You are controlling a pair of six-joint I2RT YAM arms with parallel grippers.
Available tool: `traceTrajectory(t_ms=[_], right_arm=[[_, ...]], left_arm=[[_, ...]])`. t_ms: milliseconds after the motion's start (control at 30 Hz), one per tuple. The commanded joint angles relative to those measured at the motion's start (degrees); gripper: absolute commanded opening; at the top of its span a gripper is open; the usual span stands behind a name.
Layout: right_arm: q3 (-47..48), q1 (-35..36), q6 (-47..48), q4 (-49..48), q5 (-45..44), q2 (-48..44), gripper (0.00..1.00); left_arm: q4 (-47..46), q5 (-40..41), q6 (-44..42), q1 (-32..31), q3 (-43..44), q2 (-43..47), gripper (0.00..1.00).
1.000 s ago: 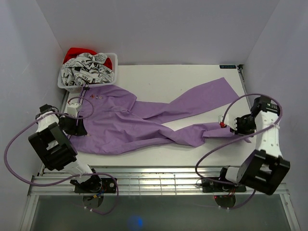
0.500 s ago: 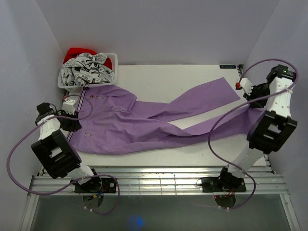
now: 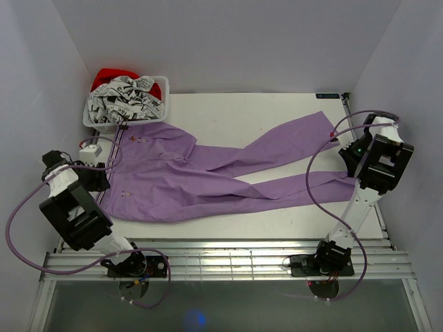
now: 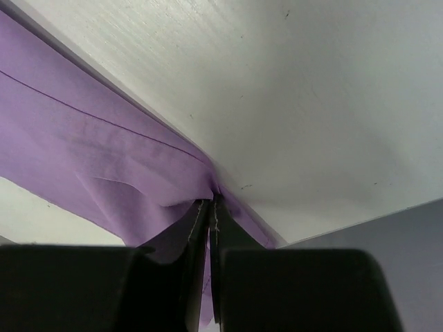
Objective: Fold and stack the trousers
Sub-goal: Flatten the trousers out
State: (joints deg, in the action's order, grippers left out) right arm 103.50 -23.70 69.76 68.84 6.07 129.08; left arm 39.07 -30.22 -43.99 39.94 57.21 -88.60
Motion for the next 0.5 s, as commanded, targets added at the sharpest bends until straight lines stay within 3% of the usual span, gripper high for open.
traceTrajectory(t_ms=[0, 333, 433, 467], right_arm=[[0.12, 0.24, -1.56, -3.19, 0.79, 1.27, 0.08], [-13.58, 0.76, 3.72, -5.21, 0.62, -9.45, 0.08], [-16.84, 0.94, 4.6, -5.12, -1.31, -11.04, 0.08], [-17.45, 1.03, 4.86, -5.03, -2.8, -11.3, 0.08]], left_arm=[[1.45, -0.28, -0.75, 1.97, 2.73, -0.35, 0.62], [2.33, 0.51, 0.13, 2.86, 4.92, -10.26, 0.68], [1.45, 2.35, -1.18, 2.86, 4.67, -13.08, 0.62], [1.01, 3.66, -1.8, 2.86, 4.32, -13.35, 0.51]])
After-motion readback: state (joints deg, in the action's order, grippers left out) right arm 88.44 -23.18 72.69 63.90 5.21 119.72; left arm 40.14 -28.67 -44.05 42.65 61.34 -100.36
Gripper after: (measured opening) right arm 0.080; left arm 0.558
